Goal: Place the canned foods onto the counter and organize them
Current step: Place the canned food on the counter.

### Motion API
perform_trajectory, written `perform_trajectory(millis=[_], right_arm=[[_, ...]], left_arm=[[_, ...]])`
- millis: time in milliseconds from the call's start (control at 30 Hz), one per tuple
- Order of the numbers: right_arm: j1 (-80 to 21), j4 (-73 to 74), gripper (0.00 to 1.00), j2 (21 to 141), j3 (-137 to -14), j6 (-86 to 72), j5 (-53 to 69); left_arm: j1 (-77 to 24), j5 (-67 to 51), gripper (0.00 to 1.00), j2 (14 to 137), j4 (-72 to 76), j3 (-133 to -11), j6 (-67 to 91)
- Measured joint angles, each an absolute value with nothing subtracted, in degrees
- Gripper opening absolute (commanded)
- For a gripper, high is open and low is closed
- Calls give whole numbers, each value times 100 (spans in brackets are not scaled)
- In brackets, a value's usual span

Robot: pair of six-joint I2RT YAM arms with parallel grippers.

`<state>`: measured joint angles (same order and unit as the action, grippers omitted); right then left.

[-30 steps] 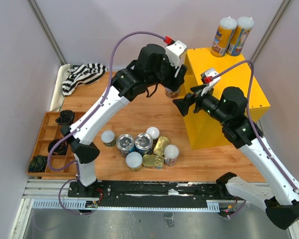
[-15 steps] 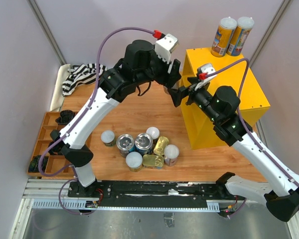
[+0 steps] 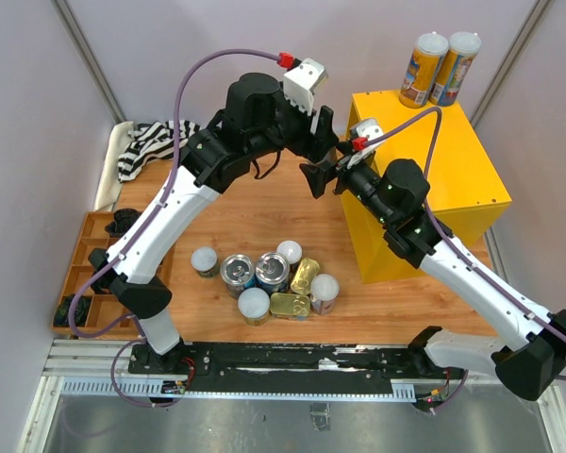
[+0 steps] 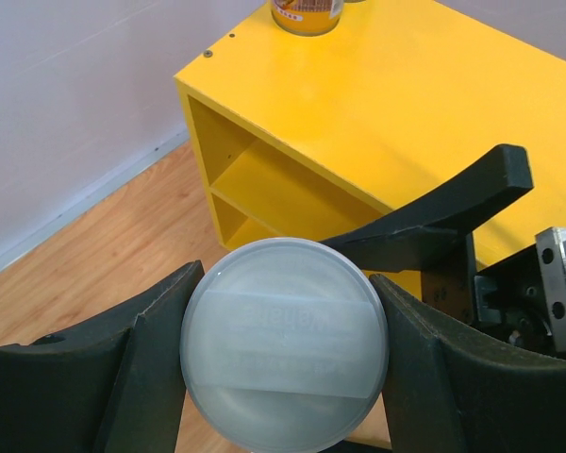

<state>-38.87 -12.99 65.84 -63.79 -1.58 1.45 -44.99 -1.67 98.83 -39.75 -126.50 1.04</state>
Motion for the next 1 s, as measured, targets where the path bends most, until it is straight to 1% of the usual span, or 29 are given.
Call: perform_trajectory(millis=[67, 133, 167, 200, 233, 267, 333, 367, 433, 467, 533, 600, 633, 700, 733, 767, 1000], right_arm=[[-3894, -1406, 89, 6652, -6379, -141, 148], [-3894, -1496, 85, 6700, -6379, -137, 145], [-3894, -1562, 81, 6722, -6379, -130, 143], [-3894, -1614, 75, 6742, -6379, -123, 143], [-3894, -1660, 62, 6753, -6379, -115, 143], [-3894, -1697, 44, 6766, -6379, -93, 128], [-3896, -1734, 5, 6785, -6381, -19, 126], [-3905, -1739, 1, 6794, -6381, 19, 126], [-3935, -1741, 1, 6814, -6381, 14, 99], [-3935, -1739, 1, 6818, -6381, 16, 99], [-3935, -1730, 1, 6818, -6379, 14, 78], [-3935, -1730, 1, 6814, -6379, 16, 67], [-3935, -1734, 1, 6810, -6366, 19, 54], [-3944, -1763, 1, 6775, -6313, 19, 47], [-3948, -1767, 1, 6748, -6289, -1, 56], [-3948, -1756, 1, 6707, -6248, -14, 51], [-3946, -1625, 1, 6619, -6173, -106, -12]], left_arm=[[-4491, -187, 1, 9883, -3940, -12650, 141], [-4480, -217, 1, 9883, -3913, -12650, 178], [-4473, -228, 1, 9883, -3909, -12650, 191], [-4462, -242, 1, 9883, -3909, -12650, 204], [-4447, -255, 0, 9883, -3909, -12650, 222], [-4436, -266, 0, 9883, -3911, -12650, 239], [-4412, -252, 1, 9883, -3876, -12645, 263], [-4394, -242, 1, 9883, -3868, -12634, 294], [-4368, -233, 1, 9880, -3852, -12606, 342], [-4357, -233, 4, 9874, -3844, -12586, 357], [-4329, -270, 31, 9863, -3769, -12512, 416], [-4300, -294, 55, 9793, -3621, -12361, 484], [-4281, -309, 73, 9723, -3516, -12226, 534], [-4246, -322, 94, 9550, -3315, -11913, 648], [-4226, -353, 99, 9452, -3181, -11749, 663], [-4198, -346, 99, 9358, -3026, -11620, 679], [-3916, -161, 100, 8333, -1739, -10886, 967]])
